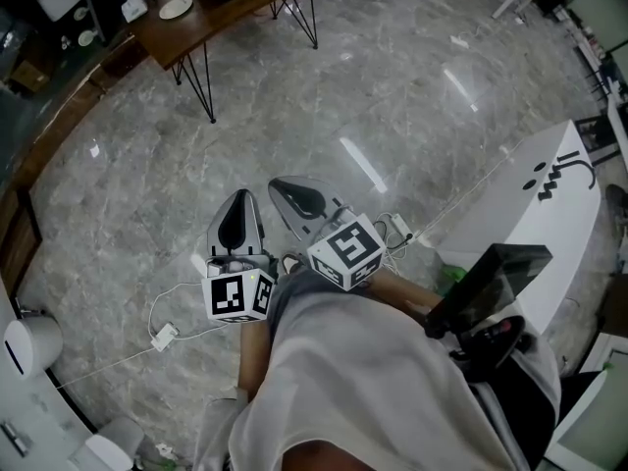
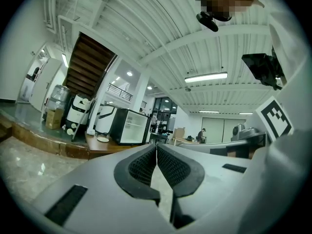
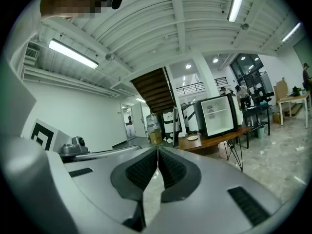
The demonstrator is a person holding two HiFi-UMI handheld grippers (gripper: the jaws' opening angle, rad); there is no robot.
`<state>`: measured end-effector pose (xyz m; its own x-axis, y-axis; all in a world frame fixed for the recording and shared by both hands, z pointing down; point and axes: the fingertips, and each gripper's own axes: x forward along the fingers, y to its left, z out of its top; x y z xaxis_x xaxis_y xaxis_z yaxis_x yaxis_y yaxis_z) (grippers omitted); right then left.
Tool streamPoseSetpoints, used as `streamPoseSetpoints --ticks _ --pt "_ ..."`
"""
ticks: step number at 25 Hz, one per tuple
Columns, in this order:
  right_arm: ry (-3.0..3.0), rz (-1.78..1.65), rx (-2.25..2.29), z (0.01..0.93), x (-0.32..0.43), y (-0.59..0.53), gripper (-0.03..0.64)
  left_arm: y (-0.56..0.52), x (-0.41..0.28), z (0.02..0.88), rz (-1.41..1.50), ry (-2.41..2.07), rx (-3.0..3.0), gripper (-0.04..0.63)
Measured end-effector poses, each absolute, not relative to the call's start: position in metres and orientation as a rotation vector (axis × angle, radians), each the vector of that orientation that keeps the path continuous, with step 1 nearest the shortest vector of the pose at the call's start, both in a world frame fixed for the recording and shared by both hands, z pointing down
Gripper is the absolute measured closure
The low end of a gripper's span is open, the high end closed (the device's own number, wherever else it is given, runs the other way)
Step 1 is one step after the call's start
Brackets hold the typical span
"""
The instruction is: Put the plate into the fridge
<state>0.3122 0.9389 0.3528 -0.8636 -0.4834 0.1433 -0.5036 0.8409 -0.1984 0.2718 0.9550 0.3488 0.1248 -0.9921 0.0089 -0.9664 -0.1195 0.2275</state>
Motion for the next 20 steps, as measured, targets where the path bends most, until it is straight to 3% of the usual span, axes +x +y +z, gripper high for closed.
streamPoseSetpoints --ticks 10,20 --pt "-2.889 0.36 0.798 0.369 0.281 0.895 0.598 0.921 0.227 0.365 -0.234 -1.976 2.13 0.572" --pt "-2.91 0.394 0.751 0.381 0.197 0.696 0.598 0.724 0.148 0.373 -0.201 -2.001 2.124 0.572"
